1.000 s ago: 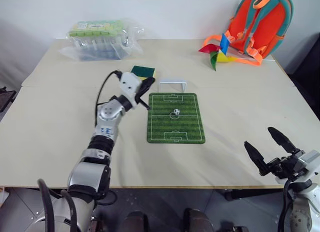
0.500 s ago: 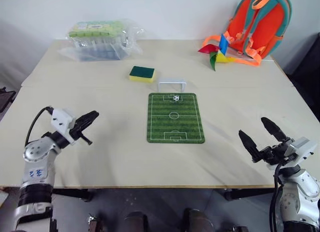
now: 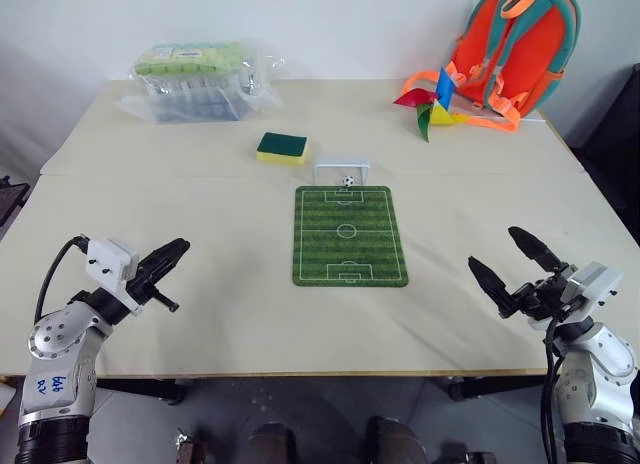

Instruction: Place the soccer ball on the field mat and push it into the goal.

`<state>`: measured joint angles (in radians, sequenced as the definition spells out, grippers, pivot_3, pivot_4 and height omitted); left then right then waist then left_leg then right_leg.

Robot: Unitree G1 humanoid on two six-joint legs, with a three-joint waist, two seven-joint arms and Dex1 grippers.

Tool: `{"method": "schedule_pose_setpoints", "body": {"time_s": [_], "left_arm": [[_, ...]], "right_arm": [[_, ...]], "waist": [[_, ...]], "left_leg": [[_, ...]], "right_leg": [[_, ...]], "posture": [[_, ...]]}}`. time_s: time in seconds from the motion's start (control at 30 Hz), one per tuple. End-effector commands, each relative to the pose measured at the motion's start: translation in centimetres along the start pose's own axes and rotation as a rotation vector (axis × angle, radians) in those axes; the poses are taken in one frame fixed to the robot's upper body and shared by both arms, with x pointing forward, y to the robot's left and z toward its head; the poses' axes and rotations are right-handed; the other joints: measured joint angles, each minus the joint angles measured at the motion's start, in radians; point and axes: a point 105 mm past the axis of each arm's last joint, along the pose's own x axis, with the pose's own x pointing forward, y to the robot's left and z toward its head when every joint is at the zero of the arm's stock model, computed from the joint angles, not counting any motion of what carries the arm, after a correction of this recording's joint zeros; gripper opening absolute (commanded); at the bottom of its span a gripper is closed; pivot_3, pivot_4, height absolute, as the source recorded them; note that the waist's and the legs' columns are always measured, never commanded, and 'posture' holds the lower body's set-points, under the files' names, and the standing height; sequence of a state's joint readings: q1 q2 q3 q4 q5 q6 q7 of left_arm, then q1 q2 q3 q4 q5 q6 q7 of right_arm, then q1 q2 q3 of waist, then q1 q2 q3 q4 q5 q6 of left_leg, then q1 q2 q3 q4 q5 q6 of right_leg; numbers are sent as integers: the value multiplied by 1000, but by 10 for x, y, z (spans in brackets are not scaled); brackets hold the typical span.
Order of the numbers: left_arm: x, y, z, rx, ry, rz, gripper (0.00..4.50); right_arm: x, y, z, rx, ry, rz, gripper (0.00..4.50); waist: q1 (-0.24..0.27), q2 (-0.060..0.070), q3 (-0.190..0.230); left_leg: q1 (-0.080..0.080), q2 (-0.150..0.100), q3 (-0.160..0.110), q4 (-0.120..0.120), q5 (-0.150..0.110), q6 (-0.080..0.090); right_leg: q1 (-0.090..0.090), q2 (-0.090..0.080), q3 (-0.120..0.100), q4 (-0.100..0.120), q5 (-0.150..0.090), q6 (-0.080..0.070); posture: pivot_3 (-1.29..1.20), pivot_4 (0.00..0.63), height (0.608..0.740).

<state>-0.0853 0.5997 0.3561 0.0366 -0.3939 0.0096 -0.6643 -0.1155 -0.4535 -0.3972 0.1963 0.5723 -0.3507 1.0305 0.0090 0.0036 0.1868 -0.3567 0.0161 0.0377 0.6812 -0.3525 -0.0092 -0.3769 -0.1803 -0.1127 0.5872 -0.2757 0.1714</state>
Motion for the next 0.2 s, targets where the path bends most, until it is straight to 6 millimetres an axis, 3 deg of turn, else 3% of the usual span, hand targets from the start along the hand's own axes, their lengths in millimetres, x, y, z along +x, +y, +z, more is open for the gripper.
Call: {"method": "schedule_pose_setpoints", "body": {"time_s": [0.03,0.2], "left_arm": [[-1,1,9,-13,-28,20,54],[0,0,12,-27,-37,27,54]], "right_arm": [[4,-5,8,-19,-26,3,4500],[6,-4,7,-14,-27,12,4500]], "waist": [[-4,0,0],[-10,0,0]], "left_leg": [[0,0,0,0,0,0],[0,0,0,0,0,0]], "right_leg": [[0,0,0,0,0,0],[0,0,0,0,0,0]], "posture": [[0,150,740],[0,150,740]]}}
